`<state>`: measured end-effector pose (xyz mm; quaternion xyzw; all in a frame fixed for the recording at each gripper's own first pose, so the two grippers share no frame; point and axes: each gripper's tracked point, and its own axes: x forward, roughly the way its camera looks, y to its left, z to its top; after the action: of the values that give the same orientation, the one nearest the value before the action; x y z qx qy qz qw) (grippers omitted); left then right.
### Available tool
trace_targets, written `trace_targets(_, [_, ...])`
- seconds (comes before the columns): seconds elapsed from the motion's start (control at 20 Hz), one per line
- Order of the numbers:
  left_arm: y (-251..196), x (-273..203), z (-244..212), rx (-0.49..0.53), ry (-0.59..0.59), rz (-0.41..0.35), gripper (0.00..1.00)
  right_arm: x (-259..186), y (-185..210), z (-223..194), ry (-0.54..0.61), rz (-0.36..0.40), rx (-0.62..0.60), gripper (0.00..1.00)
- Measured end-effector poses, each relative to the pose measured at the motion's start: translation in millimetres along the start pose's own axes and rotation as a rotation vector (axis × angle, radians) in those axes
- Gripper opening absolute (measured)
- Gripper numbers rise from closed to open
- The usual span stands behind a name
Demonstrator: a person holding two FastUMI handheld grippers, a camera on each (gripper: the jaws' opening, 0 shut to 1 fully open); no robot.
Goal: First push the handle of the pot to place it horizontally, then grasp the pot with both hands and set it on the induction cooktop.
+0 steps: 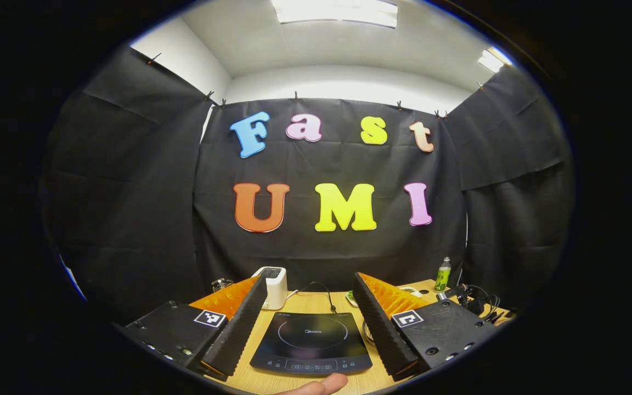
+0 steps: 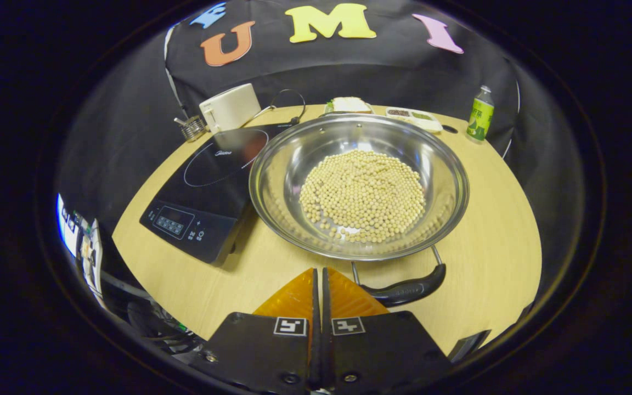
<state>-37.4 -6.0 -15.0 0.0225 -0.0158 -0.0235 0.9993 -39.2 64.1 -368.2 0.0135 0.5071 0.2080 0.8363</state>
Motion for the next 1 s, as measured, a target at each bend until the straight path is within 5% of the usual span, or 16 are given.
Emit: trace_targets(1.0, [-11.0, -6.8, 3.8, 0.018, 0.005, 0.002, 0.94, 0.4, -119.5, 12.7, -0.008, -0.153, -0.055, 0.00])
